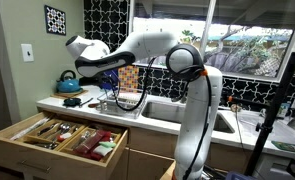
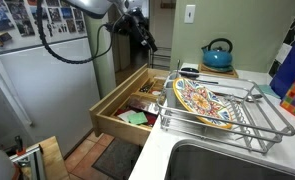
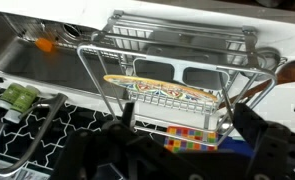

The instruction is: Take a spoon from the drawer and put it in the utensil holder on the plate stand

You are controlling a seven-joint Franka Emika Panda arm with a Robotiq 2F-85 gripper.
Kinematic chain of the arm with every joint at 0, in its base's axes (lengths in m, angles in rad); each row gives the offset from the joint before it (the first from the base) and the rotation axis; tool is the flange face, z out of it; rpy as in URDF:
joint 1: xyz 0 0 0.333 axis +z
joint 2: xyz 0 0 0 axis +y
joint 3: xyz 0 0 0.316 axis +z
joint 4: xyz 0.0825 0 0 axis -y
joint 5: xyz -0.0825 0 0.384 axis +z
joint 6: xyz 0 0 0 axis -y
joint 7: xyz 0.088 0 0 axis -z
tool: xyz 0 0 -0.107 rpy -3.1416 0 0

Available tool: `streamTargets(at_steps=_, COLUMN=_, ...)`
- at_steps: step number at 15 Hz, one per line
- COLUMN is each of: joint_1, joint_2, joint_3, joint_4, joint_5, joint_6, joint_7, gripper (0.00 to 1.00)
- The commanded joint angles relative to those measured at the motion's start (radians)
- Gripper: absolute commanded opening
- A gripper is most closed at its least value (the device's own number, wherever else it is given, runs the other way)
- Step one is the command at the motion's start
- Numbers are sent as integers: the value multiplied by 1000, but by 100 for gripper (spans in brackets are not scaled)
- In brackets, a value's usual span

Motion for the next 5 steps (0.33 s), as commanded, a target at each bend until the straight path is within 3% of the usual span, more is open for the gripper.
streamTargets(at_steps=1, joint_1=-9, joint_2=8, joint_3=1, joint_4=45, joint_5=79, joint_6=-62, joint_7=37, gripper=100)
streamTargets(at_steps=5, joint_1=-8, joint_2=2, joint_3=4, joint_4=33, joint_5=36, joint_6=-37, joint_7=40, gripper=100)
